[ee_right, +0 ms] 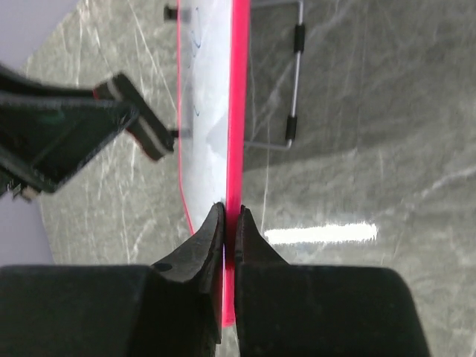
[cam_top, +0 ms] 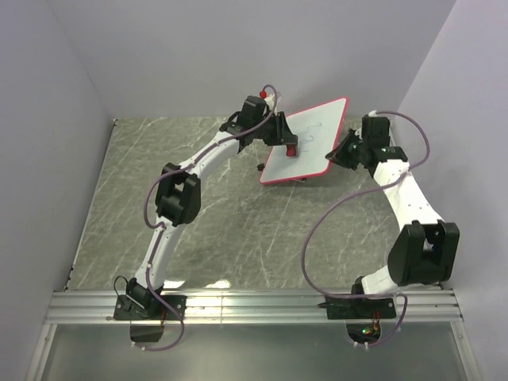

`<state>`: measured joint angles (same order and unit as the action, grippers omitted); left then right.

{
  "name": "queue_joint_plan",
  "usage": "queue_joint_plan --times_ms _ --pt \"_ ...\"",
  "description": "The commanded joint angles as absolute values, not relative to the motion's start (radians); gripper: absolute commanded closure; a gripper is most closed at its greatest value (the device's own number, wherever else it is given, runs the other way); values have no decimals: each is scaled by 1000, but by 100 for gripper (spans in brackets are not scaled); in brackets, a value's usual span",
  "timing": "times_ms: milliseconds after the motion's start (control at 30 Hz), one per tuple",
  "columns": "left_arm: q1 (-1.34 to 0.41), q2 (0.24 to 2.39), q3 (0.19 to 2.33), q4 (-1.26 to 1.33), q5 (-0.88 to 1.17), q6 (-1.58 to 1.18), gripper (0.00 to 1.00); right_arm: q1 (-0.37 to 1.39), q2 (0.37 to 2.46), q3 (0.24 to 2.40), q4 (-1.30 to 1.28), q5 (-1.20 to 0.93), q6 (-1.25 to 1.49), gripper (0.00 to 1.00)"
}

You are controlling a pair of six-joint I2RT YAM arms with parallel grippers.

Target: Erase the whiteboard

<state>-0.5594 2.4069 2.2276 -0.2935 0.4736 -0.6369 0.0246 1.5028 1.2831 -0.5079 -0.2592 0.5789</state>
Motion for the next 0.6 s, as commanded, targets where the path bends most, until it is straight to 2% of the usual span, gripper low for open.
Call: queue_joint_plan --times_ms 0,300,433,567 --pt "-581 2404 2270 -299 472 -594 100 100 1433 1209 -675 -209 489 100" --pt "-659 2373 2189 -419 474 -440 100 141 1255 1100 -729 -212 479 100" --pt "-719 2359 2237 -512 505 -367 100 141 1256 1081 -726 -198 479 100" --pt "-756 2266 2136 -482 557 -366 100 141 1288 1104 -726 -193 479 100"
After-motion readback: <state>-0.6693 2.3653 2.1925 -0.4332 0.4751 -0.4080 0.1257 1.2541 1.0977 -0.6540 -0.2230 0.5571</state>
